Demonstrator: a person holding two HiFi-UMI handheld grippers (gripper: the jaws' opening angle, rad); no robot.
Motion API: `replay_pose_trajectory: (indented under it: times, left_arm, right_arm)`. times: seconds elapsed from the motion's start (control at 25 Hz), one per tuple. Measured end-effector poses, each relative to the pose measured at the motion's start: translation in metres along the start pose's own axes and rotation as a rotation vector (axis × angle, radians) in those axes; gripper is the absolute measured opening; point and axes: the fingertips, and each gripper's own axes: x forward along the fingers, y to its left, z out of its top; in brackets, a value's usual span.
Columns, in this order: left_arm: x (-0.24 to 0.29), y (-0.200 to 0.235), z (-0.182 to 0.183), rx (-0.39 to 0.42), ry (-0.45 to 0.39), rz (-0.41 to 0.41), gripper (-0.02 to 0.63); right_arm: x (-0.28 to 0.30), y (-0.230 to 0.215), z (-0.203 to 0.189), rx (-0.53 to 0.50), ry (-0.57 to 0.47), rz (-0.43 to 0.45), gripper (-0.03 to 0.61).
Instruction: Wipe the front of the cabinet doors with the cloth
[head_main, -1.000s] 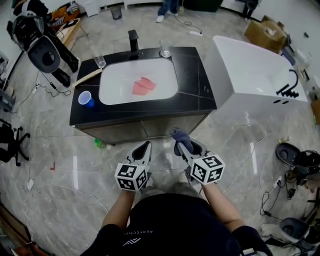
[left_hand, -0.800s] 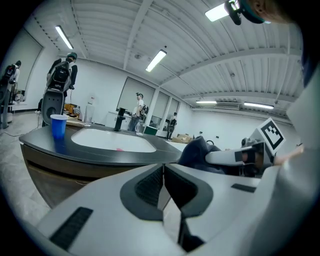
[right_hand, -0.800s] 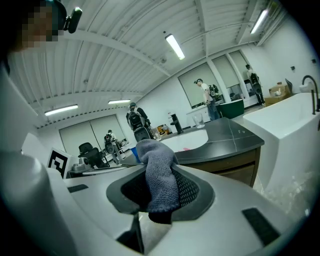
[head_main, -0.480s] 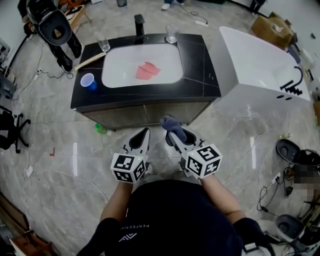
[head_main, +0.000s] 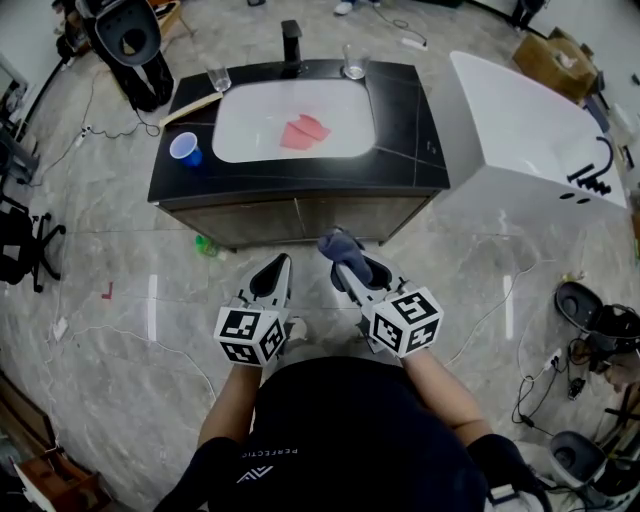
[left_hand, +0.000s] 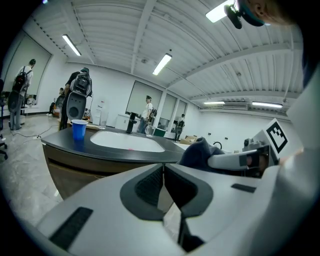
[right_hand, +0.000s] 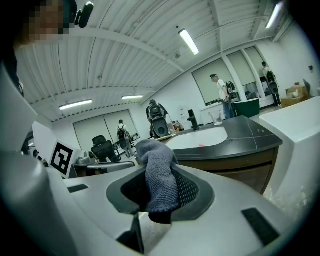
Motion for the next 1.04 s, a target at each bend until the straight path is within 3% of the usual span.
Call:
replay_pose_trajectory:
  times: [1.04]
  left_arm:
    - [0.003, -0.007, 0.003, 0.013, 0.012, -0.023, 0.015]
  right_arm:
    - [-0.007, -0.002, -0.001, 0.009, -0.009, -0.017, 0.117]
